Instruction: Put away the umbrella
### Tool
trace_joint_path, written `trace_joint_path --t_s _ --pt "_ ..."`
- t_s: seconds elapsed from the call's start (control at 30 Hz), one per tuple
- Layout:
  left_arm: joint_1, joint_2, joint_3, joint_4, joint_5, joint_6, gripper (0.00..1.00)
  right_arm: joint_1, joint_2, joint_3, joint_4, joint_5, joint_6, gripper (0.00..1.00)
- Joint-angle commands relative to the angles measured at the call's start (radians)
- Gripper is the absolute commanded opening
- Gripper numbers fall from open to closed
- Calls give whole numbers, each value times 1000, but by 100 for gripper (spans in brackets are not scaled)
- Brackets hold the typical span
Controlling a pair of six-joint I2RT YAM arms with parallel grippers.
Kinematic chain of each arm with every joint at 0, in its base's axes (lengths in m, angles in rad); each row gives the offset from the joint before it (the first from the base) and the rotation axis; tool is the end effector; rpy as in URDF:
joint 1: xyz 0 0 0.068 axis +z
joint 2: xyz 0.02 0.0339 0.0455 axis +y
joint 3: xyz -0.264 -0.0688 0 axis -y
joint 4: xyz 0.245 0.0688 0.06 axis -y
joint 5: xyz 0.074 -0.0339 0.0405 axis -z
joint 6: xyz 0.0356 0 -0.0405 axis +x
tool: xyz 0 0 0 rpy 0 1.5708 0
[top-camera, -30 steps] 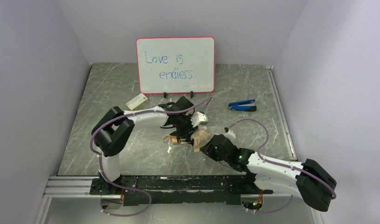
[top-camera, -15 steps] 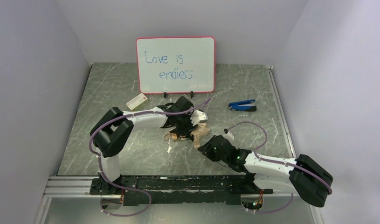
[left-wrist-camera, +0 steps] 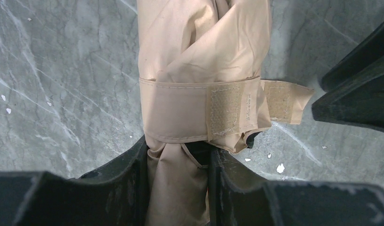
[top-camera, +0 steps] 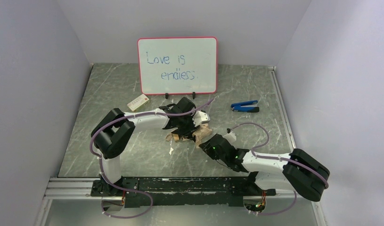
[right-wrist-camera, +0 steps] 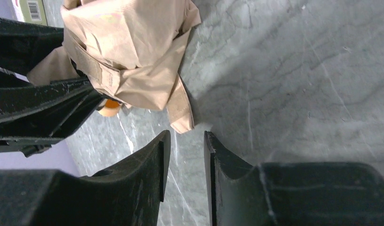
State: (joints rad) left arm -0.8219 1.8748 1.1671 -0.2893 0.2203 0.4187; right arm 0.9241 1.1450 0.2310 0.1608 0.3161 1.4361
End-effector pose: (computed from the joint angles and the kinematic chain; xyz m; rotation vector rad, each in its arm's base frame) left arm 0.2552 -0.2860 0.1604 1.5741 2.0581 -0.4336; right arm 0.1213 0.1424 0.1228 0.7763 2.3045 0.8245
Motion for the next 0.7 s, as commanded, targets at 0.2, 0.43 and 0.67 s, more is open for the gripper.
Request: trace_joint_path --t_s 0.2,0.43,0.67 --pt "16 78 -71 -71 -193 55 5 0 115 -4 -6 47 -2 36" --pt "14 81 -69 -71 -190 55 5 0 124 -33 58 73 7 36" --pt "13 82 -69 -74 -192 56 5 1 176 -36 131 80 -9 35"
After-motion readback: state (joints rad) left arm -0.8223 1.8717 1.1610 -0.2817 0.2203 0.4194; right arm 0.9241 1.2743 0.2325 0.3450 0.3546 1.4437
